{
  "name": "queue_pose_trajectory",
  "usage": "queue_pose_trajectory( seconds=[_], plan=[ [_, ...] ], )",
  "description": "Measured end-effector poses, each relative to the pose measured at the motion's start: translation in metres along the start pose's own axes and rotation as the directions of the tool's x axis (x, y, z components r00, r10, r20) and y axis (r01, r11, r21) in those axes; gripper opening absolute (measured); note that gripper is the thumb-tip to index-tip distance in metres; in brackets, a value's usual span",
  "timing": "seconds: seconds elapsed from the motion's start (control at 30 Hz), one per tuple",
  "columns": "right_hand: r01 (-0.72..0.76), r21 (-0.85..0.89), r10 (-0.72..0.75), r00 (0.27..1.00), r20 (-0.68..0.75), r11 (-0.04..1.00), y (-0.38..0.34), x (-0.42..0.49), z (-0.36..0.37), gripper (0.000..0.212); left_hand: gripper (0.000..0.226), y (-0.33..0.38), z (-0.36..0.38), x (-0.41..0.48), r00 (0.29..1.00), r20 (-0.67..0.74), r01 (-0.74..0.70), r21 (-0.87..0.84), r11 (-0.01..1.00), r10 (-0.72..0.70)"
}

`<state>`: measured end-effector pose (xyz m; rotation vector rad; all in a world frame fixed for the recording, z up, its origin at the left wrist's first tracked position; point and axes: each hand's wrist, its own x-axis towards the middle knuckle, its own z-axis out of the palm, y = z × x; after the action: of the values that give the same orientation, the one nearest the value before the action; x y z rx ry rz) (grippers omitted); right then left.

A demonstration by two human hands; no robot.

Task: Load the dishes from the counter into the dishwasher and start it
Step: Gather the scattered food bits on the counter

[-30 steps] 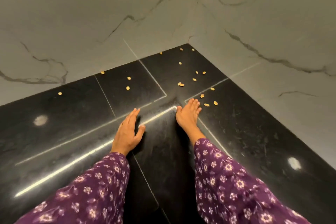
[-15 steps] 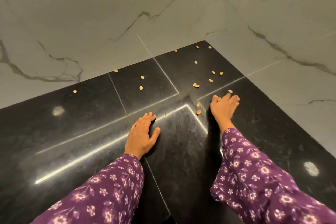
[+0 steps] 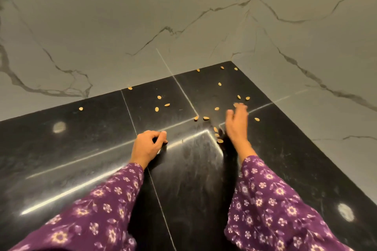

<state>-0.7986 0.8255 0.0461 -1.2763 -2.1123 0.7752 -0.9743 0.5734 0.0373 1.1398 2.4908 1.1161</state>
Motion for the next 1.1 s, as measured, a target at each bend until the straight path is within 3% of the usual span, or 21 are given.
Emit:
queue_pose_trajectory(
  seconds=[0.1, 0.17, 0.27, 0.4, 0.47, 0.63, 0.77, 0.8, 0.87, 0.97, 1.03, 1.1],
  plan=[
    [-0.227, -0.066, 0.209, 0.956, -0.206, 0.972, 0.040, 0.033, -0.027, 0.054, 0.031, -0.002, 0.014, 0.004, 0.985, -0.066, -0.153, 0.072, 0.986, 0.158],
    [-0.325, -0.075, 0.304, 0.930, -0.209, 0.943, 0.059, 0.055, -0.037, 0.056, 0.037, -0.008, 0.018, 0.008, 0.991, -0.069, -0.110, 0.066, 0.992, 0.115],
    [-0.309, -0.092, 0.299, 0.947, -0.115, 0.947, 0.065, 0.084, -0.034, 0.051, 0.065, -0.015, 0.022, 0.008, 0.999, -0.036, -0.033, 0.133, 0.991, 0.038],
    [-0.085, -0.097, 0.096, 0.989, 0.112, 0.992, 0.035, 0.104, -0.003, 0.043, 0.072, -0.017, 0.024, 0.011, 1.000, 0.006, -0.011, 0.218, 0.976, 0.009],
    [0.055, -0.048, -0.042, 0.969, 0.242, 0.997, 0.012, 0.099, 0.016, 0.038, 0.072, -0.016, 0.024, 0.012, 1.000, 0.007, -0.005, 0.239, 0.971, 0.004],
    [0.346, 0.180, -0.390, 0.803, 0.451, 0.921, -0.025, 0.054, 0.054, 0.028, 0.068, -0.014, 0.023, 0.011, 1.000, 0.012, 0.007, 0.266, 0.964, -0.010],
    [0.434, 0.261, -0.502, 0.662, 0.556, 0.862, -0.029, 0.025, 0.052, 0.028, 0.067, -0.011, 0.022, 0.011, 1.000, 0.013, 0.006, 0.278, 0.960, -0.010],
    [0.426, 0.280, -0.507, 0.665, 0.548, 0.861, -0.029, 0.025, 0.047, 0.025, 0.067, -0.011, 0.023, 0.011, 1.000, 0.009, 0.005, 0.278, 0.961, -0.008],
    [0.394, 0.290, -0.484, 0.780, 0.397, 0.872, -0.025, 0.038, 0.040, 0.019, 0.068, -0.012, 0.023, 0.011, 1.000, -0.003, 0.006, 0.280, 0.960, -0.005],
    [0.191, 0.230, -0.219, 0.970, 0.104, 0.954, -0.015, 0.091, 0.029, 0.021, 0.069, -0.014, 0.025, 0.013, 1.000, -0.020, 0.006, 0.275, 0.961, 0.000],
    [0.015, 0.195, -0.033, 0.996, 0.089, 0.981, -0.011, 0.127, 0.027, 0.029, 0.067, -0.015, 0.026, 0.012, 1.000, -0.026, 0.004, 0.270, 0.963, 0.003],
    [-0.076, 0.164, 0.055, 0.990, 0.130, 0.984, -0.008, 0.154, 0.034, 0.035, 0.066, -0.015, 0.027, 0.012, 0.999, -0.034, 0.008, 0.273, 0.962, 0.001]
  ],
)
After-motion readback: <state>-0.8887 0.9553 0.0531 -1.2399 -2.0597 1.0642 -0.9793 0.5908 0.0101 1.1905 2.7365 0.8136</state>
